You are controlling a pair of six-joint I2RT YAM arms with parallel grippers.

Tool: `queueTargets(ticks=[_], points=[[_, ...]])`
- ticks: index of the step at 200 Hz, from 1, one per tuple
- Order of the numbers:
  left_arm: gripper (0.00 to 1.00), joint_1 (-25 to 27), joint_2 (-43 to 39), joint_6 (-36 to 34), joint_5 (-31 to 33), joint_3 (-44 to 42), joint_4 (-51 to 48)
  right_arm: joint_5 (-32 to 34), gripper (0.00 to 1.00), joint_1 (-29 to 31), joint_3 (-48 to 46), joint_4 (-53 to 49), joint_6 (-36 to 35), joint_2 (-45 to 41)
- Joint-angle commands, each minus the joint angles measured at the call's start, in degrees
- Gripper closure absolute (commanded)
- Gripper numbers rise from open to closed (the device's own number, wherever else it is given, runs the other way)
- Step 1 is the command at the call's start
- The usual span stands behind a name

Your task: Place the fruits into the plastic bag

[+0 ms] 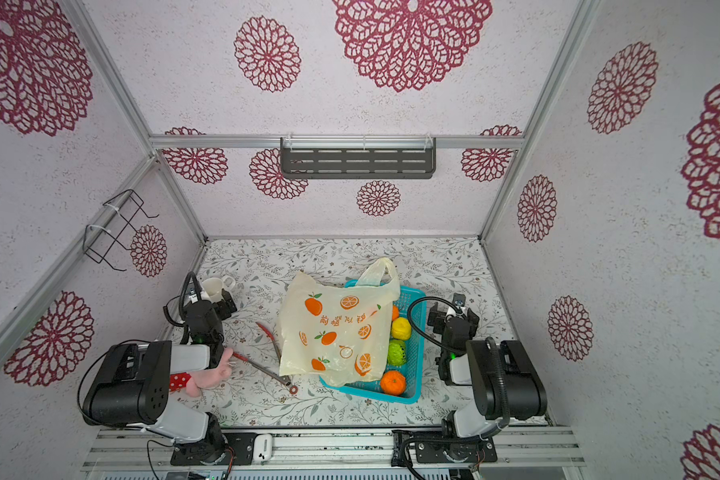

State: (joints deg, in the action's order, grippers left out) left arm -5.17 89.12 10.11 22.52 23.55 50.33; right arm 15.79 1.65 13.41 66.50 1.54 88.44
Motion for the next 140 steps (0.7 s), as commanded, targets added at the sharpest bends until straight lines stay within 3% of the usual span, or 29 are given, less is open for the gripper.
queueTargets(ticks=[1,140], points=[[0.03,-0.02,0.02,-0.53,-0.2,-0.01,1.63,-0.32,0.01,0.2,1.12,2.41,0.48,-0.46],[0.03,-0.1,0.09,-0.46,-0.42,0.37,0.82,-0.66,0.01,0.11,1.16,1.82,0.74,-0.64]])
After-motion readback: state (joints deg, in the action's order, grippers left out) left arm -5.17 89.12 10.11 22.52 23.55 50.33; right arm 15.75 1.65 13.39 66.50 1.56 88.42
